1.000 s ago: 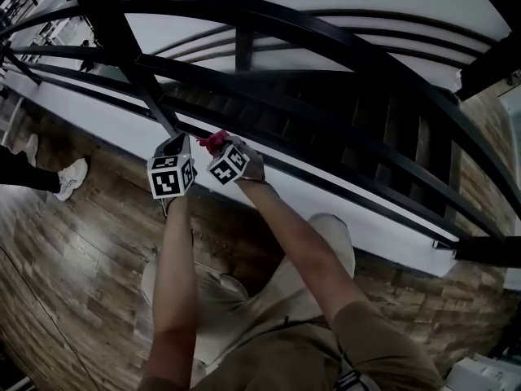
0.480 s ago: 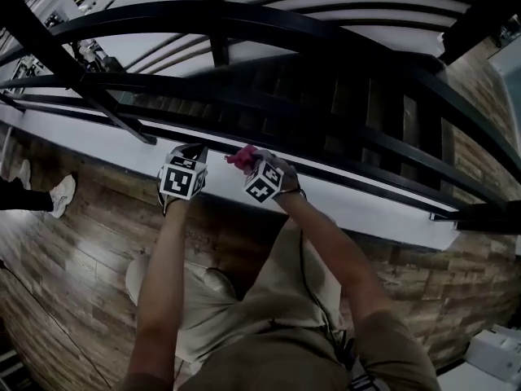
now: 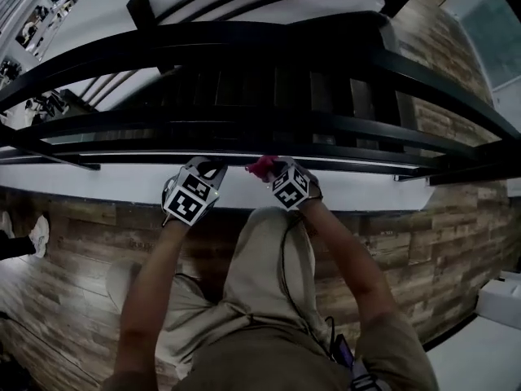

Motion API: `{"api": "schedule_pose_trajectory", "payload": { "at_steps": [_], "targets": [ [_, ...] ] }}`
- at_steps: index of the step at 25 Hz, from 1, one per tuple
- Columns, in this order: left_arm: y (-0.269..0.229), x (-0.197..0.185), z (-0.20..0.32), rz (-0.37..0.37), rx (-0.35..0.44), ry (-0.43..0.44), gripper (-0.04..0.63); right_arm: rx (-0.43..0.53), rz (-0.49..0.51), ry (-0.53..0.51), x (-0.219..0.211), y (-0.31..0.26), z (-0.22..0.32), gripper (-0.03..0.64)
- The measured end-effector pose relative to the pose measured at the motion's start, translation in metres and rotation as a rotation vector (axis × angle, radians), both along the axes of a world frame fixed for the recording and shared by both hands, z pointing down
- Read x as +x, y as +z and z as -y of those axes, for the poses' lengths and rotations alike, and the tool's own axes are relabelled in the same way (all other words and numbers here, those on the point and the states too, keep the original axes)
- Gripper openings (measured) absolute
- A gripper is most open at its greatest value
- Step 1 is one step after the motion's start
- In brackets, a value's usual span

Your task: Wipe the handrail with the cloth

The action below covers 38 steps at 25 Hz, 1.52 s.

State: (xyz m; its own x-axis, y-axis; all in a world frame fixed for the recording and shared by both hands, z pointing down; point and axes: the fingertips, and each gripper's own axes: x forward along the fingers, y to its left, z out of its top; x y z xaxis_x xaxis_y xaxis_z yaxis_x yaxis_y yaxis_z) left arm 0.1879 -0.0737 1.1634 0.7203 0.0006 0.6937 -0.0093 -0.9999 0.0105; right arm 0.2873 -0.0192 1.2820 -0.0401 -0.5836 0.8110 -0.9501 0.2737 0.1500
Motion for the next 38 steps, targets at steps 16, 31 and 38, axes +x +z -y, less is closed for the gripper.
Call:
{"api": "schedule_pose_trajectory", "payload": {
  "at_steps": [16, 31, 38],
  "targets": [
    [-0.042, 0.218, -0.255, -0.165, -0.057, 0.244, 0.017, -0.18, -0.35, 0.308, 0.323, 0.019, -0.321, 0.06],
    [-0.1, 0.214, -0.3, -0.231, -0.039, 0.319, 0.017, -0.643, -0.256, 0.391, 0.253, -0.092, -0.476, 0.06],
    [-0.208, 0.13, -0.305, -0.173, -0.136, 0.313, 0.017, -0.757, -0.175, 0.128, 0.121, -0.256, -0.452, 0.059]
  ]
}}
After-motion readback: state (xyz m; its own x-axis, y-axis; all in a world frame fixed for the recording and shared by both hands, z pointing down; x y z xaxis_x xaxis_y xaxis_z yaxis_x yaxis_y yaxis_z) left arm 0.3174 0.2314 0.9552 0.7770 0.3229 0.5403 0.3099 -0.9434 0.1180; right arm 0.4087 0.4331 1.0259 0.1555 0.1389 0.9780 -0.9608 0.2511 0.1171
